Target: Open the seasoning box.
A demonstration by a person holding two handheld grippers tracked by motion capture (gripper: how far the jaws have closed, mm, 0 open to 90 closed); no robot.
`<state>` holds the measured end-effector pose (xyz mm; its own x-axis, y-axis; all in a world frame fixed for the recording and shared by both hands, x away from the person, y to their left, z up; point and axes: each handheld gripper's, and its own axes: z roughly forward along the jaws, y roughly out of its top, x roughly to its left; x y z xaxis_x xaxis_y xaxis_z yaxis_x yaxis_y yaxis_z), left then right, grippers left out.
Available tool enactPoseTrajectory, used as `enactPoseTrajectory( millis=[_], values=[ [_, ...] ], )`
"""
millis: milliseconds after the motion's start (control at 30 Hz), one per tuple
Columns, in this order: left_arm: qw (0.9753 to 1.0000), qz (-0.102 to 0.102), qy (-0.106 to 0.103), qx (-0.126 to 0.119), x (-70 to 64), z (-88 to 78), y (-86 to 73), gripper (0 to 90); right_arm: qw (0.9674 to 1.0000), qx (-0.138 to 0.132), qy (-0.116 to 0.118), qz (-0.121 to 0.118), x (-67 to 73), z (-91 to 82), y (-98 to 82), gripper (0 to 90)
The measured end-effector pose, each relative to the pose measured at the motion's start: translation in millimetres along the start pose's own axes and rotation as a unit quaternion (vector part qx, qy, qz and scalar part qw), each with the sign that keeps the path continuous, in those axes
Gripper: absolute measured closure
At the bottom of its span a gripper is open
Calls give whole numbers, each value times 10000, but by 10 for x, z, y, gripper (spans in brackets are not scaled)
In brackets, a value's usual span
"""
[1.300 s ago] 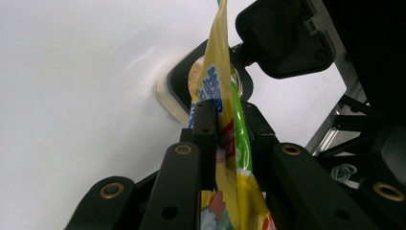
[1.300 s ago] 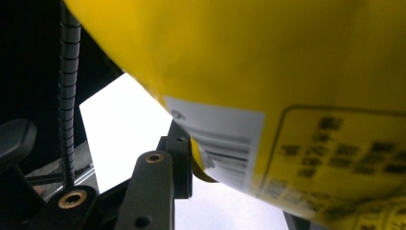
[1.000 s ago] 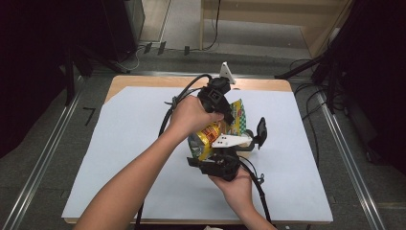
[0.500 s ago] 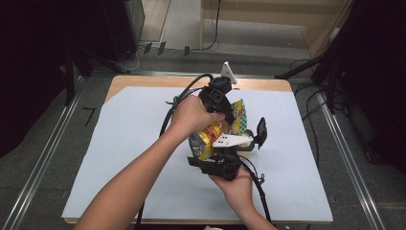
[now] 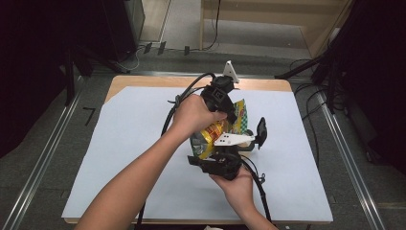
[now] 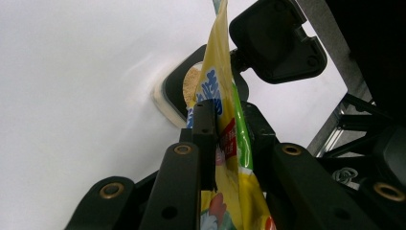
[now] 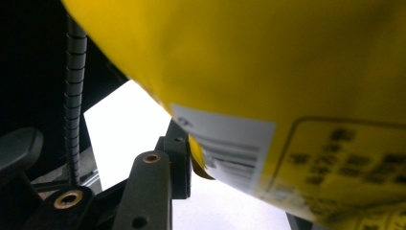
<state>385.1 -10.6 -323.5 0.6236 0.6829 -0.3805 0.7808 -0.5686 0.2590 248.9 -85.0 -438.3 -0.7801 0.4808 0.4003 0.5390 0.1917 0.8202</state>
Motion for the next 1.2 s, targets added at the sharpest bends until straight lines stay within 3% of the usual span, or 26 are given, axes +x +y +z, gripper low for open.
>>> enactPoseTrajectory(
  millis=[233,567,1200],
  values=[
    [10000,-11,12,-7,4,19,7,796,10000,40,10,-32,2,21,-4,603],
    [10000,-3,26,4,-8,22,9,796,9999,56,-54,-92,2,16,-5,652],
    [10000,-3,14,7,-5,22,13,796,9999,74,-73,-108,1,15,-1,651]
  ],
)
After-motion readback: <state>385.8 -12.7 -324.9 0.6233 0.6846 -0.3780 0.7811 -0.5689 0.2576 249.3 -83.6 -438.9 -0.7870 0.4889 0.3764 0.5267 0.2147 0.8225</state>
